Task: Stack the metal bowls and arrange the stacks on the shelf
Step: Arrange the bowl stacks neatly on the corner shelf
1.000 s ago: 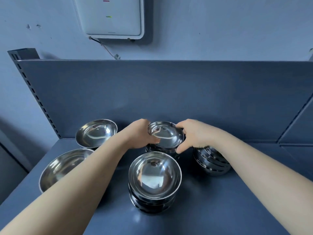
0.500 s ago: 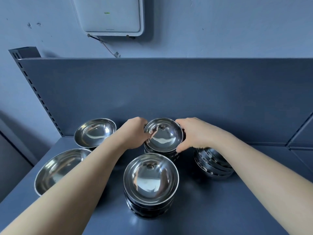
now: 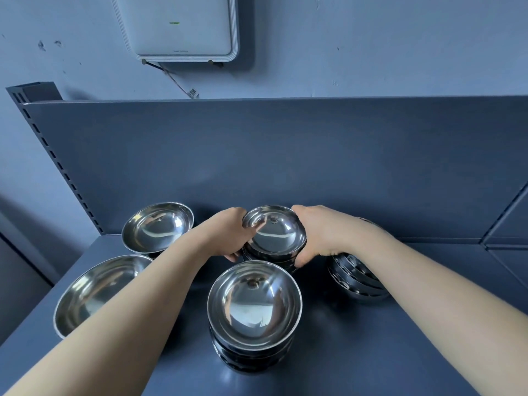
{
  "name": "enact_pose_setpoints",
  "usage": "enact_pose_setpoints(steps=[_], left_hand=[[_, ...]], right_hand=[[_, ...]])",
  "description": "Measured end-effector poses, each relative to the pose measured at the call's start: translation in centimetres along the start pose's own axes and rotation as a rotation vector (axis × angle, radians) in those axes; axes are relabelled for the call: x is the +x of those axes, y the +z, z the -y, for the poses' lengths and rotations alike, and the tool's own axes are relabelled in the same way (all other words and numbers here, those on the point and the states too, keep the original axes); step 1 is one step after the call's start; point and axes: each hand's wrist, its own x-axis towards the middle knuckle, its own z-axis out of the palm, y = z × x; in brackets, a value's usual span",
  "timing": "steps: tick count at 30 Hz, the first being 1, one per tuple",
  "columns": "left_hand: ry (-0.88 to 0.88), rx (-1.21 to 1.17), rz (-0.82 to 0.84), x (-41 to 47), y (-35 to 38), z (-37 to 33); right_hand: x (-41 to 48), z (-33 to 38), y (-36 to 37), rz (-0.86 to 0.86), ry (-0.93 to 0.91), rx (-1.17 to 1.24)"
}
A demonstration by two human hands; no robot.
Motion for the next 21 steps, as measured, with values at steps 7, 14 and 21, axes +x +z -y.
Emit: enact_pose_setpoints(steps=[7,14,21], left_hand=[[0.026,-0.039,-0.051,0.3,0.0,0.8],[0.015,0.026,-0.054,0.7,-0.5,1.4],[0.008,0.063,-0.052,0.9,-0.5,1.6]], right_hand=[[0.2,0.8,0.1,-0.045,-0.01,0.006],[0.5,1.0,0.3,-0.051,0.002,0.013],[0.5,1.5,0.0,-0.048,0.016,-0.012]])
